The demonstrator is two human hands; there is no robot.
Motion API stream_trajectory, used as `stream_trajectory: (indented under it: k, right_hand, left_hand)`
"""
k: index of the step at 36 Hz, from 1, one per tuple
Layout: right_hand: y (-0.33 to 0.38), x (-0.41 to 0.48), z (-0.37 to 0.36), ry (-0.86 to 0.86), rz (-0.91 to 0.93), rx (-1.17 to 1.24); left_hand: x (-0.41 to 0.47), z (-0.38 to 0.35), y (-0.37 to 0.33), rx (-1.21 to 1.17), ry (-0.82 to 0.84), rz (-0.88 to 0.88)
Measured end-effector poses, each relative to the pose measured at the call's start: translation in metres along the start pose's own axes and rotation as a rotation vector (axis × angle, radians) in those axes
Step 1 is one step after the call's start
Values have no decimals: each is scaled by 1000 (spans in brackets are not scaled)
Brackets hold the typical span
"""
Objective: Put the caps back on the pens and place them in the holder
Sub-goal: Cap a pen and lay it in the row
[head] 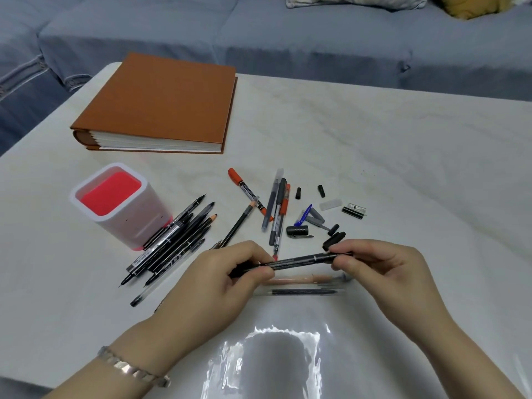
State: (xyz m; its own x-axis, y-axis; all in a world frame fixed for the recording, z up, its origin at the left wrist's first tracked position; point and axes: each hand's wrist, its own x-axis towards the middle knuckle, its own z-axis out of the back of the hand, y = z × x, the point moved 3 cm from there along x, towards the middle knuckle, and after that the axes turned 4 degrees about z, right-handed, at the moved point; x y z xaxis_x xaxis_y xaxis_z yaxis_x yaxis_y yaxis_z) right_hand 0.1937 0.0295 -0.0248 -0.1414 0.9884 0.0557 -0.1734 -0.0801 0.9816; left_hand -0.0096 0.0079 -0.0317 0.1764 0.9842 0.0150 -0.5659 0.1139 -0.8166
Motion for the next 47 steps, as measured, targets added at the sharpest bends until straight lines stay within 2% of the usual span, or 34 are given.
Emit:
stream_trajectory:
  k: [5,8,10,12,15,17,24,28,40,44,47]
  right_hand:
    - [-3,-1,-1,46,21,-29]
    - [-11,-1,-8,99,23,-64]
    - [-14,-1,-13,135,70,-100]
    - [-15,-2,-13,166,116,-120]
    - [-23,1,6,116,141,-116]
    - [-30,5,25,51,168,-139]
    - [-62,39,34,-35,27,-549]
    - [-70,62,30,4,-40,-721]
    - [-58,138,-13,70,-56,-854]
    - [-61,151,-40,158,-142,-911]
    - [-64,154,-49,158,-161,-934]
  left_hand:
    - [2,-3,5,-30,91,128]
    - [3,-9,5,221,207,83]
    - [3,-12,7,271,240,82]
    - [4,-13,13,52,311,179]
    - [3,-4,29,-356,350,473]
    - [3,8,42,-422,301,568]
    - [10,7,49,-242,64,456]
    - [19,1,42,-131,17,354]
    - [28,12,33,30,-62,272]
    - [25,18,34,57,-69,276]
    - [24,22,35,82,-74,279]
